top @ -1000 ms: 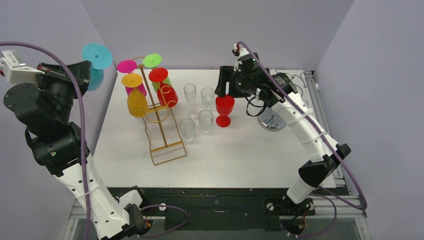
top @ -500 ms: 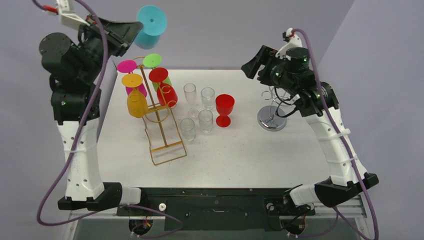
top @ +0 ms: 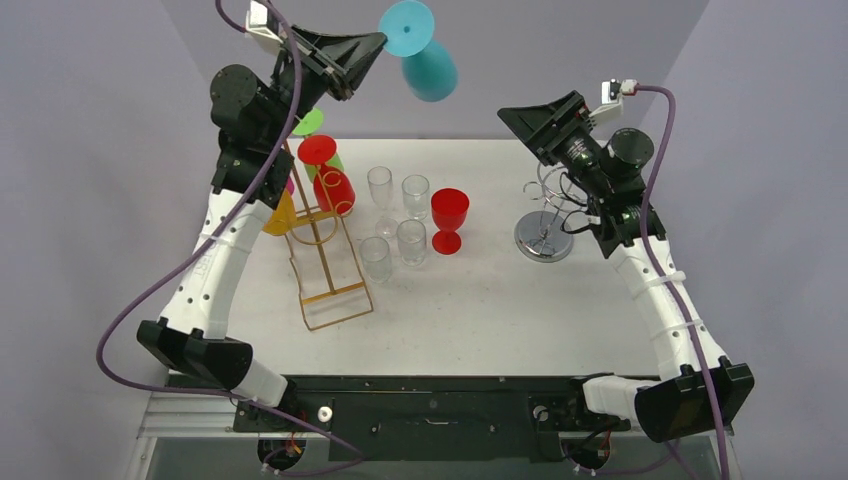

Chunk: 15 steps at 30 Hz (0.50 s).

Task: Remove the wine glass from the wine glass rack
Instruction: Place the wine glass at the center of the board.

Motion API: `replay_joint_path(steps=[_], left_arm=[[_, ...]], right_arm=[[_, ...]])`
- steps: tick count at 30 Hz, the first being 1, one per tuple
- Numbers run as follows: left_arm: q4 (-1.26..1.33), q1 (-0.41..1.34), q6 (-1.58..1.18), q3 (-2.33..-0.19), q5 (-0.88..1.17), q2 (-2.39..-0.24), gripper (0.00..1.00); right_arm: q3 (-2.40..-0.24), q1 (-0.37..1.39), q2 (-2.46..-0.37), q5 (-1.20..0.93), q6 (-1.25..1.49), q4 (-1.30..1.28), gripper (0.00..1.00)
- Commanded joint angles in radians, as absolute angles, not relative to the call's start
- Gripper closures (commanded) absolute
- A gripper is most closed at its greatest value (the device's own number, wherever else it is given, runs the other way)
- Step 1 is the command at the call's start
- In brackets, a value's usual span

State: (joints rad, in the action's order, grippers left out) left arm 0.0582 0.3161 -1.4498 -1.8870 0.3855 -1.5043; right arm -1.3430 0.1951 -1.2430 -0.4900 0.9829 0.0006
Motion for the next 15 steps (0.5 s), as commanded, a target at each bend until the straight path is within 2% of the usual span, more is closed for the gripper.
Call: replay_joint_path(steps=[1,7,15], left_arm=[[0.348,0.365,-1.713,-1.837,0.407,-1.508,1.0],[0.49,0.417,-1.881,-1.768,0.402,-1.531,1.0],[0.577,0.455,-1.953,-1.655,0.394,-1.517,1.0]], right_arm=[[-1.267,0.195,-1.195,-0.577,1.177,0.428,0.14],[-1.249,0.219,-1.228,-0.568,1.242,0.574,0.14],[-1.236,0.243,-1.266,-0.583,1.339,0.772,0.16]])
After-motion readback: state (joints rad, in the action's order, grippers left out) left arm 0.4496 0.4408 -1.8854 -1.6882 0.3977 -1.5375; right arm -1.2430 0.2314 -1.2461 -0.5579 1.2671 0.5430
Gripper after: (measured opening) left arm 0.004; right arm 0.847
